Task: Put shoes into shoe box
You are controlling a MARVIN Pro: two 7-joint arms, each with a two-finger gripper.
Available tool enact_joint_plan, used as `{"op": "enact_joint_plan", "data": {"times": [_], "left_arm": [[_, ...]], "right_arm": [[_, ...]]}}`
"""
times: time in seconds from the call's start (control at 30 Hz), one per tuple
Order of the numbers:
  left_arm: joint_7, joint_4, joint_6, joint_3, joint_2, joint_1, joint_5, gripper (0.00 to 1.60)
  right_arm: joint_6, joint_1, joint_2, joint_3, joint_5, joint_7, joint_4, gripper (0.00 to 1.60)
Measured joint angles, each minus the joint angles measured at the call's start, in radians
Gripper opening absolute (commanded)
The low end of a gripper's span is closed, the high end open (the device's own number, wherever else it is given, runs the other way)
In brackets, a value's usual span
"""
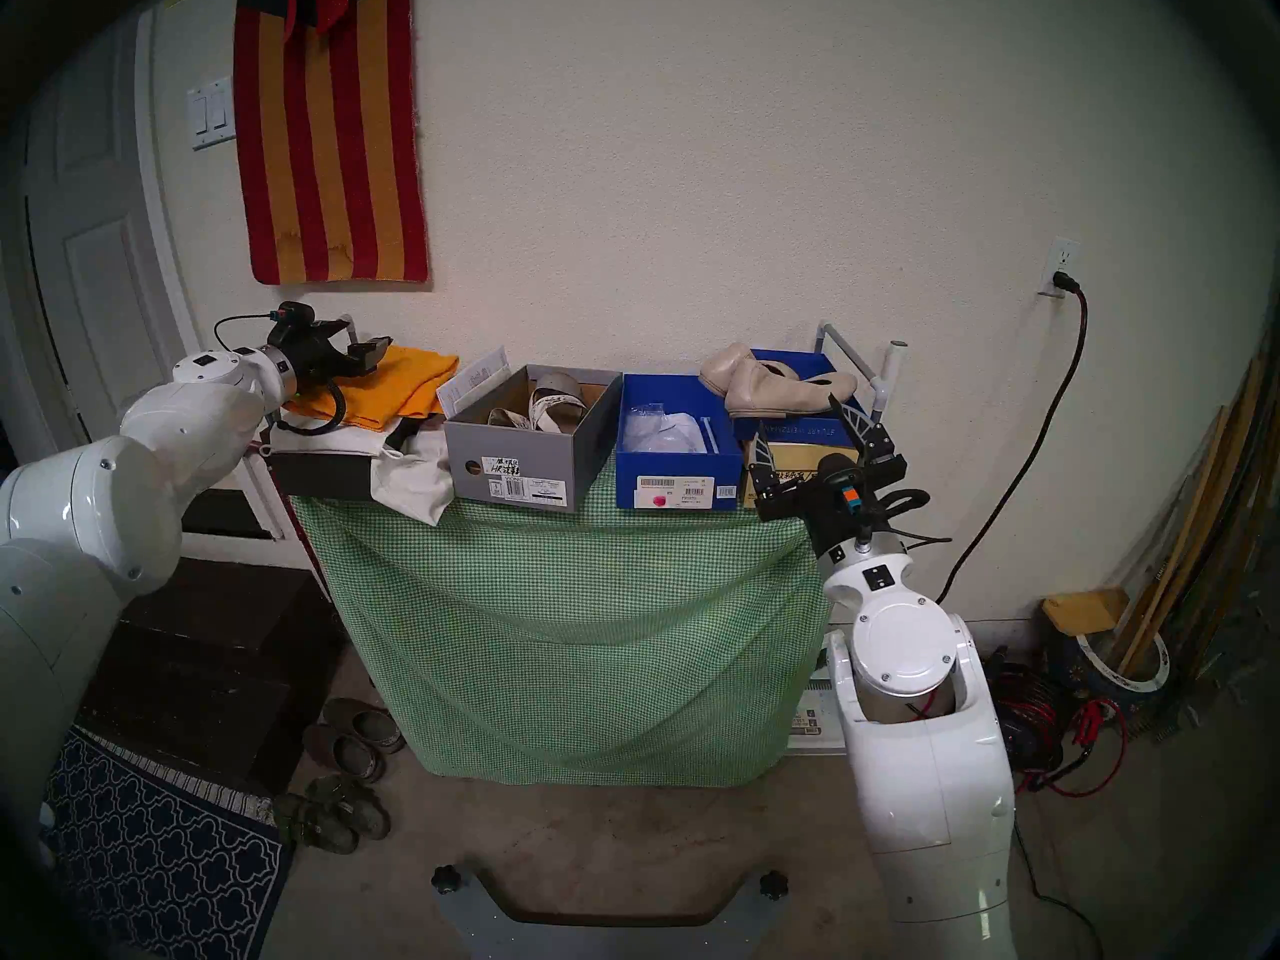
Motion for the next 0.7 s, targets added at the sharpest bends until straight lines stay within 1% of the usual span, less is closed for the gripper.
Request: {"op": "enact_joint_plan", "data": {"times": [0.3, 0.7], "left_arm": [[-0.017, -0.014, -0.046, -0.016, 0.003, 0.019, -0.011, 1.6], [-0.038, -0.037, -0.105, -0.038, 0.006, 0.045, -0.027, 1.6]], "right_arm": [[0.005, 0.041, 0.006, -0.021, -0.006, 0.02, 0.016, 1.6], [0.03, 0.058, 0.018, -0.052, -0.016, 0.061, 0.078, 1.6]]}}
